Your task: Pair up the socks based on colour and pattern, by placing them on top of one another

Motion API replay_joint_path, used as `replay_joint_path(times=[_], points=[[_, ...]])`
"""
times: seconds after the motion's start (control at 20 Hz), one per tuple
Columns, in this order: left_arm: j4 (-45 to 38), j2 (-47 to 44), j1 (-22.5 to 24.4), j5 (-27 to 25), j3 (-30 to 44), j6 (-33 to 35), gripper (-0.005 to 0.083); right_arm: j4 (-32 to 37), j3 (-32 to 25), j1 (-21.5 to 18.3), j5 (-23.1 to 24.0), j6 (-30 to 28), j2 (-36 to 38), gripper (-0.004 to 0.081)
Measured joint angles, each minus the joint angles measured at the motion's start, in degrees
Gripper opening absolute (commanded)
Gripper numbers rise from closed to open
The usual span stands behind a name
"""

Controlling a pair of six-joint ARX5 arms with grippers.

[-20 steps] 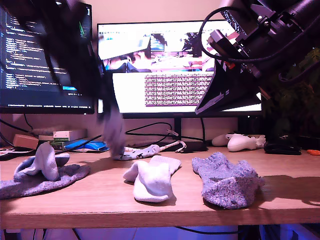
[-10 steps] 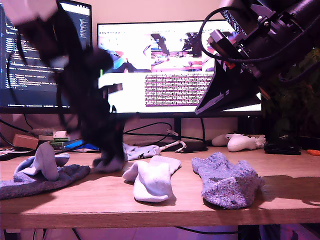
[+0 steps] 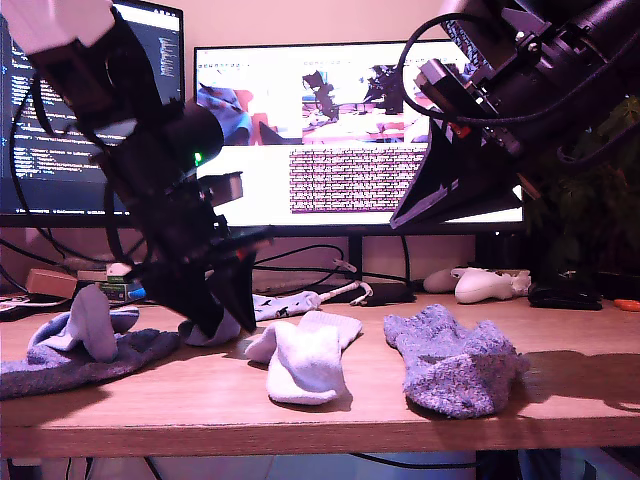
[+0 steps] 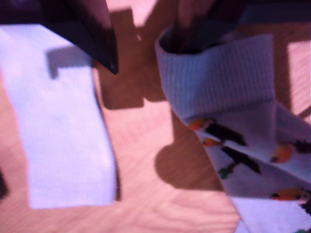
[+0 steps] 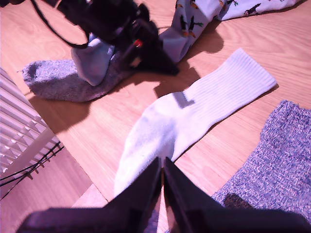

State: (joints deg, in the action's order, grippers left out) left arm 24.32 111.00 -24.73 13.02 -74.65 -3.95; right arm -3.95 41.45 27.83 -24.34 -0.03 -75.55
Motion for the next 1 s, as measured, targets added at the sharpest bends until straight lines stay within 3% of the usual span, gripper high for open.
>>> replay_joint_path(times=[0.2,0.25,0.45,0.55,0.85,0.95,1.0], points=[[2.6,-6.9,0.0,-0.1,0.0,1.2,0.0298,0.0,0.0,0.0,-0.6,0.0,0.0,-0.0011],[3.2,-8.9,0.0,-0.7,0.0,1.4,0.026,0.0,0.0,0.0,-0.6,0.0,0.0,-0.0011],[6.8,-14.8,0.0,-4.4,0.0,3.3,-0.0026,0.7,0.0,0.0,-0.6,0.0,0.0,-0.0011],[9.9,-15.7,0.4,-5.5,0.0,5.7,-0.0022,0.7,0.0,0.0,-0.3,0.0,0.0,-0.0011],[25.2,-17.0,3.3,-7.4,0.0,4.6,-0.0002,-0.1,0.0,0.0,0.9,-0.2,0.0,-0.0011],[27.8,-17.0,4.2,-7.5,0.0,1.0,0.0136,0.0,0.0,0.0,0.9,-0.7,0.0,-0.0011],[29.1,-17.0,4.3,-7.6,0.0,0.6,0.0292,0.1,0.0,0.0,0.9,-1.0,0.0,-0.0011]])
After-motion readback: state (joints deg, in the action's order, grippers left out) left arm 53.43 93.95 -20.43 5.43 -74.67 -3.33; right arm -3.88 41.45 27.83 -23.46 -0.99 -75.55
